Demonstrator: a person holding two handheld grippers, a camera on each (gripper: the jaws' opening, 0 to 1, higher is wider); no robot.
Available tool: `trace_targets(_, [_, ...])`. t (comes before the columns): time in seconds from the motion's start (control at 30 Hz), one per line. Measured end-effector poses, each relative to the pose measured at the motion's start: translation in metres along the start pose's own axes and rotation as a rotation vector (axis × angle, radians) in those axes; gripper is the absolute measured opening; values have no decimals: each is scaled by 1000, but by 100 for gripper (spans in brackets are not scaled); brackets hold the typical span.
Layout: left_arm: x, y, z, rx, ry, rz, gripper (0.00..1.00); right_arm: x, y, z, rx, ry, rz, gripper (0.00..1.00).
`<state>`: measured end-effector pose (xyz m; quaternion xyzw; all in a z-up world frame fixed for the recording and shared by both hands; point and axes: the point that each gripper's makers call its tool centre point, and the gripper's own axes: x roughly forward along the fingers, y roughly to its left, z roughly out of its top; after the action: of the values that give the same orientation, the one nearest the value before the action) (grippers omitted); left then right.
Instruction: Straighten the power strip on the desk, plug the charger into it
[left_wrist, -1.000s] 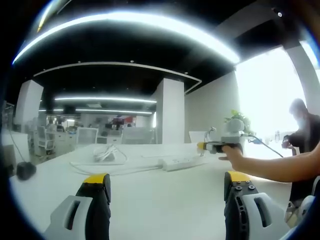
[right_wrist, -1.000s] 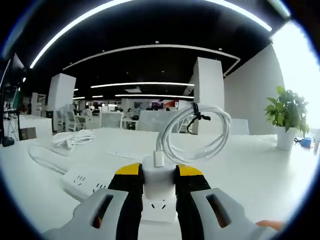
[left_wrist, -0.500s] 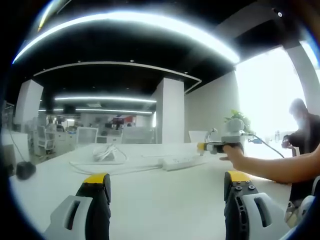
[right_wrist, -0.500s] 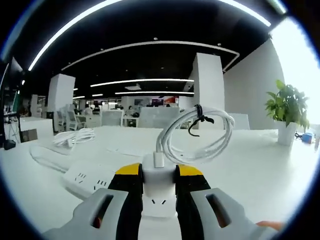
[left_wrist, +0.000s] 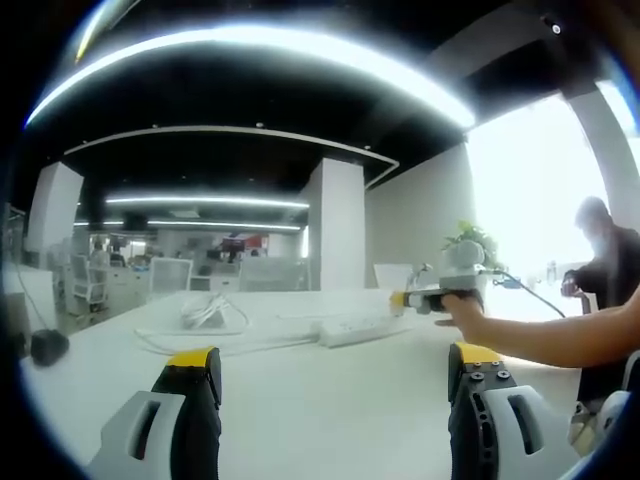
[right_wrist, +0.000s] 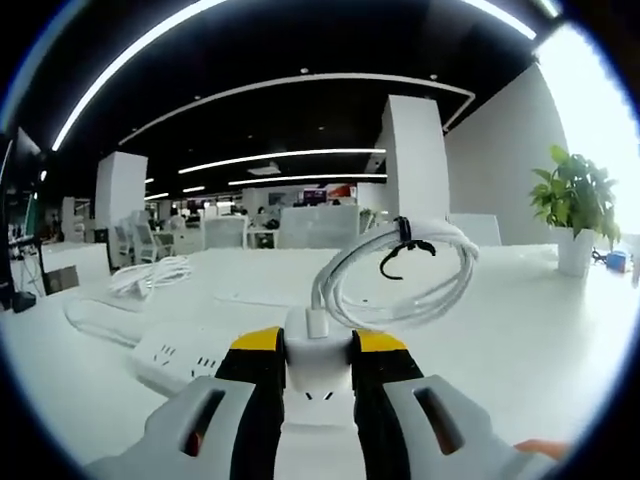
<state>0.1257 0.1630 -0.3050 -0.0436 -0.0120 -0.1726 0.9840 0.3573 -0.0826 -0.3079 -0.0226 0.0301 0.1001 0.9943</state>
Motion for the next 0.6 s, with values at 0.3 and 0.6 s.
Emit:
trace_targets(0.3, [-3,2,0,-3,-3,8,97,-1,4,1,13,16,49,30])
trace_targets(0.6, [-2,-1,2,-1,-4,0,97,-1,5,-4,27,50,89,43])
